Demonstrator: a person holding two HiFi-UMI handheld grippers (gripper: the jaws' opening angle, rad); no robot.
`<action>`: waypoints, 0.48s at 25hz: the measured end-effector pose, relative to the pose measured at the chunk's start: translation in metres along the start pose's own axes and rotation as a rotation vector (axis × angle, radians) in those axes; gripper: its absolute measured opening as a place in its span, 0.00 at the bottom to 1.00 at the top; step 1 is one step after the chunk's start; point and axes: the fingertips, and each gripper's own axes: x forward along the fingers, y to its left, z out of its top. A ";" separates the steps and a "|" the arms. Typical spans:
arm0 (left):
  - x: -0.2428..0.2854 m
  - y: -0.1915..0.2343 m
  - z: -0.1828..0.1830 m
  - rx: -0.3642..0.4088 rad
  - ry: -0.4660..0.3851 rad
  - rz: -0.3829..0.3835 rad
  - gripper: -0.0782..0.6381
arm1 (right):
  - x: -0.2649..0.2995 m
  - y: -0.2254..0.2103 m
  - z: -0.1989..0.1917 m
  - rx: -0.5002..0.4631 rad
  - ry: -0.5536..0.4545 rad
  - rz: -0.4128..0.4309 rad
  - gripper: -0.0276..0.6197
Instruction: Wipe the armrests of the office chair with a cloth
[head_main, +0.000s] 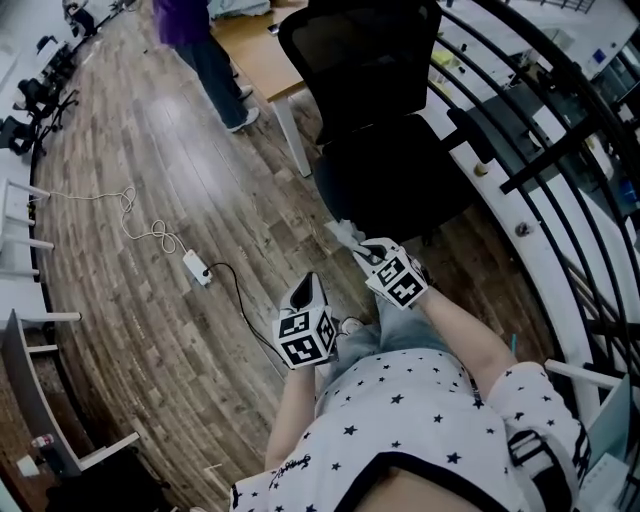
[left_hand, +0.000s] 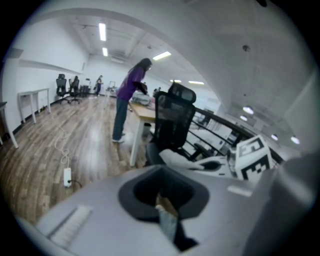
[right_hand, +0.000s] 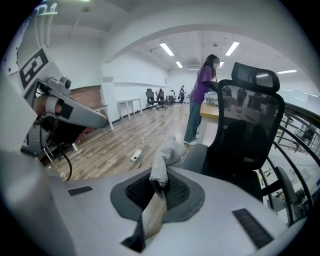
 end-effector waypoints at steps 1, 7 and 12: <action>-0.001 -0.002 0.002 0.003 -0.005 -0.003 0.11 | -0.005 0.001 0.002 0.011 -0.013 -0.003 0.09; 0.005 -0.015 0.015 0.020 -0.031 -0.011 0.11 | -0.037 -0.008 0.020 0.049 -0.098 -0.023 0.09; 0.020 -0.035 0.019 0.030 -0.034 0.003 0.11 | -0.066 -0.035 0.018 0.065 -0.140 -0.028 0.09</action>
